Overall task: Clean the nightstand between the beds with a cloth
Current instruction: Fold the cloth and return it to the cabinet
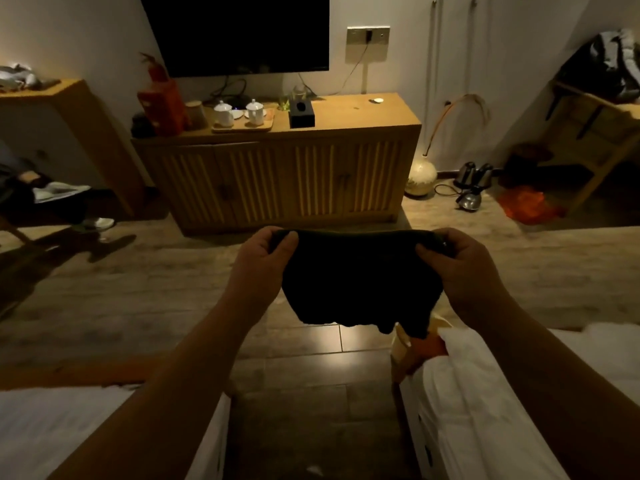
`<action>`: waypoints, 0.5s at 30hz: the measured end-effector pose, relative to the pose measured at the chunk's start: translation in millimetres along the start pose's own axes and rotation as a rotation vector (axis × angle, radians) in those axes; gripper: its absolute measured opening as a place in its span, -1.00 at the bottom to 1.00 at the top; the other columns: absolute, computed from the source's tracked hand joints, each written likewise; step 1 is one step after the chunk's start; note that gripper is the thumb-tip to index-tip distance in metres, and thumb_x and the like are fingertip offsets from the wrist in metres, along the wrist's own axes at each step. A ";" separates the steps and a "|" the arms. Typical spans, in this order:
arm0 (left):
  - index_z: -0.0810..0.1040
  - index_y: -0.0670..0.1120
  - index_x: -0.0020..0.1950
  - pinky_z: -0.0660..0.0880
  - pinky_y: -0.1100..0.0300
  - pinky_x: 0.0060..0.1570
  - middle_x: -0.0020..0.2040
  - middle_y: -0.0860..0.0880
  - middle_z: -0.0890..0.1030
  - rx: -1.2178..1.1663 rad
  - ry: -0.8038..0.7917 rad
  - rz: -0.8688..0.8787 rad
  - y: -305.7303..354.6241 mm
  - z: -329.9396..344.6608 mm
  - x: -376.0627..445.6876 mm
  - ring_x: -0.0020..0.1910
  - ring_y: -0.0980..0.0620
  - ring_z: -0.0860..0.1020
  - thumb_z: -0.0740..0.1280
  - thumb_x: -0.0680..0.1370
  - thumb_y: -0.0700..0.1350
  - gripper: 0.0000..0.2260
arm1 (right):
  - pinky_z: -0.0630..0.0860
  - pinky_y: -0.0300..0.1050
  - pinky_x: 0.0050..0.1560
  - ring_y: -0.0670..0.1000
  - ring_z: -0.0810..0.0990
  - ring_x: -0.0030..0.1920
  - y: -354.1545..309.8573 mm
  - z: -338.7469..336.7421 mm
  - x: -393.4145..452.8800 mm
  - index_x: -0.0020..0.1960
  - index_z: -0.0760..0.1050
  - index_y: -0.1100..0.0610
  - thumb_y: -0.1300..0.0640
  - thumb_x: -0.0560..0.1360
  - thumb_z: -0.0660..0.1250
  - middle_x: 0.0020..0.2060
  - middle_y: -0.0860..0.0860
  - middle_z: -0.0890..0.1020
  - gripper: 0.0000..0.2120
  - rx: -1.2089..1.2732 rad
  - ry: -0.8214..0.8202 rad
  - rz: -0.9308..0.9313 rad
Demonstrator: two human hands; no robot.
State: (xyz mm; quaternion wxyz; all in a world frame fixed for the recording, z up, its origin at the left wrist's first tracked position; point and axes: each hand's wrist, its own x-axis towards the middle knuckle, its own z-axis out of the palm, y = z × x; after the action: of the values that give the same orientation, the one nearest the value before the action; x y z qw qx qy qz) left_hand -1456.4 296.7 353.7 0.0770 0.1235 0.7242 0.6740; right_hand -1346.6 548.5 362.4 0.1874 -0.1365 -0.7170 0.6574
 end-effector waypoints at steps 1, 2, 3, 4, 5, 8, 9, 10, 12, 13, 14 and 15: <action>0.59 0.00 -0.07 0.62 0.02 -0.14 -0.17 -0.02 0.67 0.005 0.002 -0.013 -0.2 -1.3 23.6 -0.15 -0.04 0.65 0.29 0.59 -0.04 -0.89 | 0.58 -0.26 -0.20 -0.06 0.68 -0.11 0.2 7.0 20.4 -0.16 0.62 -0.11 0.24 0.49 0.37 -0.18 -0.07 0.70 -0.76 -0.010 0.006 -0.006; 0.59 -0.01 -0.06 0.62 -0.04 -0.08 -0.15 -0.04 0.67 0.003 0.001 -0.026 -2.2 -1.4 48.2 -0.12 -0.08 0.65 0.28 0.59 -0.04 -0.88 | 0.58 -0.27 -0.20 -0.06 0.68 -0.12 1.8 13.2 41.9 -0.16 0.62 -0.13 0.23 0.49 0.37 -0.18 -0.07 0.70 -0.76 -0.020 0.013 -0.009; 0.58 -0.02 -0.05 0.61 -0.07 -0.05 -0.13 -0.06 0.67 0.005 0.001 -0.035 -5.0 -0.8 71.3 -0.10 -0.09 0.66 0.28 0.59 -0.04 -0.89 | 0.57 -0.27 -0.21 -0.07 0.67 -0.12 4.7 18.4 63.2 -0.17 0.61 -0.14 0.22 0.49 0.38 -0.18 -0.08 0.69 -0.75 -0.027 0.018 -0.008; 0.58 -0.02 -0.04 0.61 -0.09 -0.04 -0.11 -0.08 0.67 0.014 0.006 -0.037 -9.0 0.5 95.2 -0.10 -0.09 0.66 0.28 0.60 -0.05 -0.89 | 0.56 -0.28 -0.21 -0.08 0.67 -0.12 8.6 22.9 85.8 -0.17 0.61 -0.15 0.21 0.49 0.37 -0.19 -0.08 0.69 -0.75 -0.023 0.020 -0.003; 0.57 -0.02 -0.04 0.62 -0.09 -0.05 -0.11 -0.08 0.67 0.024 0.009 -0.037 -11.3 2.0 112.0 -0.10 -0.08 0.66 0.28 0.60 -0.05 -0.90 | 0.56 -0.30 -0.22 -0.09 0.67 -0.13 12.0 24.8 102.1 -0.16 0.61 -0.15 0.21 0.50 0.37 -0.19 -0.09 0.69 -0.75 -0.020 0.019 -0.001; 0.56 -0.04 -0.03 0.62 -0.12 -0.06 -0.11 -0.11 0.66 0.030 0.014 -0.041 -24.4 7.7 177.1 -0.11 -0.11 0.66 0.29 0.59 -0.07 -0.91 | 0.56 -0.30 -0.22 -0.11 0.67 -0.14 28.7 30.6 168.9 -0.16 0.61 -0.15 0.22 0.51 0.35 -0.19 -0.10 0.69 -0.74 -0.009 0.001 0.007; 0.56 -0.06 -0.02 0.61 -0.14 -0.05 -0.10 -0.12 0.66 0.034 0.013 -0.048 -30.3 10.3 202.3 -0.10 -0.13 0.65 0.29 0.59 -0.08 -0.91 | 0.57 -0.29 -0.22 -0.10 0.67 -0.14 36.7 31.6 195.6 -0.15 0.62 -0.15 0.23 0.51 0.35 -0.18 -0.09 0.69 -0.74 -0.002 -0.010 0.014; 0.56 -0.06 -0.02 0.61 -0.15 -0.05 -0.11 -0.12 0.66 0.037 0.011 -0.053 -36.0 13.8 228.1 -0.10 -0.15 0.65 0.30 0.59 -0.08 -0.91 | 0.57 -0.27 -0.21 -0.08 0.67 -0.13 44.6 31.6 222.5 -0.15 0.62 -0.14 0.23 0.51 0.35 -0.18 -0.07 0.69 -0.74 0.001 -0.016 0.017; 0.57 -0.04 -0.04 0.61 -0.14 -0.05 -0.13 -0.09 0.66 0.044 0.000 -0.055 -44.9 19.4 270.1 -0.11 -0.13 0.65 0.29 0.59 -0.08 -0.92 | 0.59 -0.23 -0.21 -0.03 0.67 -0.12 57.7 31.5 267.2 -0.13 0.62 -0.10 0.23 0.51 0.35 -0.17 -0.02 0.68 -0.77 -0.001 -0.017 0.026; 0.57 -0.03 -0.05 0.62 -0.13 -0.06 -0.13 -0.08 0.66 0.049 -0.004 -0.050 -48.7 22.9 291.2 -0.11 -0.13 0.65 0.29 0.59 -0.09 -0.92 | 0.60 -0.20 -0.20 0.00 0.67 -0.11 63.8 31.4 290.1 -0.13 0.61 -0.09 0.23 0.51 0.35 -0.16 0.01 0.68 -0.79 0.006 -0.015 0.032; 0.57 -0.01 -0.06 0.62 -0.10 -0.07 -0.13 -0.07 0.66 0.053 -0.005 -0.050 -51.9 28.5 318.6 -0.10 -0.12 0.65 0.29 0.59 -0.09 -0.92 | 0.59 -0.18 -0.18 0.03 0.67 -0.10 69.4 30.6 319.1 -0.13 0.61 -0.07 0.23 0.50 0.35 -0.13 0.04 0.67 -0.80 0.015 -0.018 0.043; 0.57 0.02 -0.07 0.63 -0.06 -0.09 -0.13 -0.05 0.66 0.057 0.000 -0.054 -54.1 32.7 340.3 -0.10 -0.10 0.65 0.29 0.59 -0.09 -0.91 | 0.59 -0.16 -0.17 0.05 0.67 -0.08 73.6 30.5 342.6 -0.12 0.61 -0.07 0.22 0.50 0.36 -0.10 0.07 0.66 -0.81 0.018 -0.023 0.059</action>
State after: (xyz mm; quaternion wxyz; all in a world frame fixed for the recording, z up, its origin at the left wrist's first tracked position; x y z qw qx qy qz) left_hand -1777.3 420.9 315.9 0.0918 0.1060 0.7463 0.6507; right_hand -1669.8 680.0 317.8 0.1611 -0.1483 -0.7088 0.6705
